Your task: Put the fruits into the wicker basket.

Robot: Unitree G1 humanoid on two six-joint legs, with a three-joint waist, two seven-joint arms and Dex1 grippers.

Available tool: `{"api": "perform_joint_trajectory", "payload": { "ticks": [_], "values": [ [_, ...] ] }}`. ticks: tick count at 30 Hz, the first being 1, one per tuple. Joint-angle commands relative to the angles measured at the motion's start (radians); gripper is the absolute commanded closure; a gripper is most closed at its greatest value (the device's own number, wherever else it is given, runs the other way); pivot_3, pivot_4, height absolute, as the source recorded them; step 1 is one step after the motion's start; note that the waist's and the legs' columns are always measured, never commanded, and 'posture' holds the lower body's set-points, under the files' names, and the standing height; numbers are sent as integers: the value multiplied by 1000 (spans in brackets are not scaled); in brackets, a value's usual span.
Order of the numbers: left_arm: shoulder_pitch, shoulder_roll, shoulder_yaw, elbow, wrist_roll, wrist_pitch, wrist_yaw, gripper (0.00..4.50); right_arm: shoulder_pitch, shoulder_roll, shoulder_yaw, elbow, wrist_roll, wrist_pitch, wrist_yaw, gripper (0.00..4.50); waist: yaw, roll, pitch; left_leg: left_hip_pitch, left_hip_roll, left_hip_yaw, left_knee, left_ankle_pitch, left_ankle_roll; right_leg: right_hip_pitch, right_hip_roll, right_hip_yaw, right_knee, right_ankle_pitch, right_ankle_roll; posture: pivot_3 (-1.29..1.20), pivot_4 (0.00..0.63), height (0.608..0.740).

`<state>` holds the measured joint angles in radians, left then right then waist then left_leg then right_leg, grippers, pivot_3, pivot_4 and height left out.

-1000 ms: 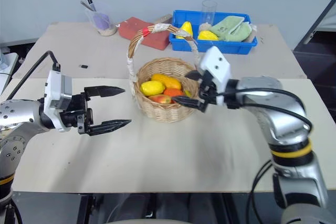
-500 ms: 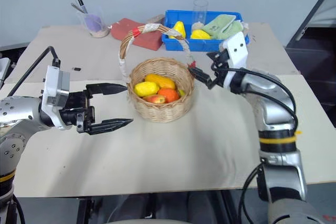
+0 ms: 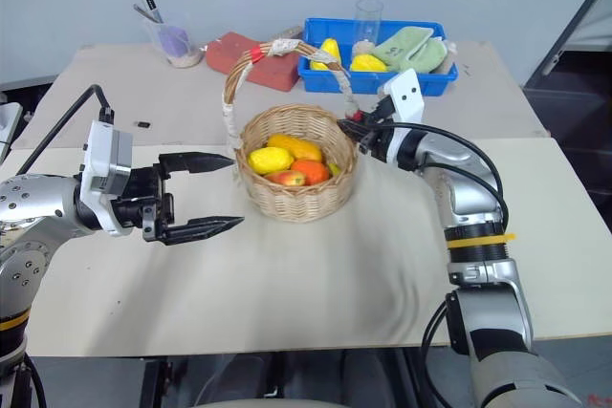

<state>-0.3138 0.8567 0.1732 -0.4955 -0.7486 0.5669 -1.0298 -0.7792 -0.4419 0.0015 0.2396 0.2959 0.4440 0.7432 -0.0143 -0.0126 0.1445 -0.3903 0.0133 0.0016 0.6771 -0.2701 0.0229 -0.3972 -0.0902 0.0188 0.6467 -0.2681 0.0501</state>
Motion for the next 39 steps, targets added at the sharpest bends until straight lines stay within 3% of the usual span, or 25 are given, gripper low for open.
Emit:
{"api": "perform_joint_trajectory", "payload": {
  "ticks": [1,7,16,22,24,29,33,39],
  "values": [
    [-23,-7,-3,-3,4,-28,-5,0,-13,0,-12,-85,14,-13,6,4451,0,0,0,0,0,0,0,0,0,0,0,0,0,0,0,0,150,740],
    [-55,-37,-17,16,14,-29,8,0,21,-39,-86,-105,-8,-53,-72,4451,3,0,0,-2,0,0,0,0,0,-2,0,0,0,0,0,0,150,740],
    [-115,-85,-53,59,46,-39,19,0,112,-189,-247,33,-93,-197,-231,4451,12,0,0,-5,-1,1,1,1,-1,-5,-1,1,0,0,0,0,150,740],
    [-150,-111,-77,91,67,-54,23,0,152,-187,-260,60,-90,-166,-261,4451,-9,0,0,-5,0,2,1,1,-1,-5,1,4,0,0,0,0,150,740],
    [-156,-114,-80,96,70,-54,24,0,153,-182,-276,56,-77,-159,-278,3396,-6,0,0,-4,0,2,1,1,-1,-5,1,4,1,0,0,0,150,740],
    [-142,-109,-73,108,102,-55,54,0,188,-211,-289,-12,-40,-110,-240,1734,2,0,0,-5,-1,2,1,1,-1,-5,0,4,0,0,0,0,150,740],
    [-83,-92,-46,125,180,-64,123,0,286,-274,-330,-144,34,-37,-145,1734,7,0,0,-6,-1,2,1,1,-1,-5,-1,4,0,0,0,0,150,740],
    [206,9,110,95,302,-11,224,0,496,-481,-393,-318,129,36,103,1734,0,0,0,-6,0,2,1,0,1,-6,0,4,-1,0,0,0,150,740]
  ]
}}
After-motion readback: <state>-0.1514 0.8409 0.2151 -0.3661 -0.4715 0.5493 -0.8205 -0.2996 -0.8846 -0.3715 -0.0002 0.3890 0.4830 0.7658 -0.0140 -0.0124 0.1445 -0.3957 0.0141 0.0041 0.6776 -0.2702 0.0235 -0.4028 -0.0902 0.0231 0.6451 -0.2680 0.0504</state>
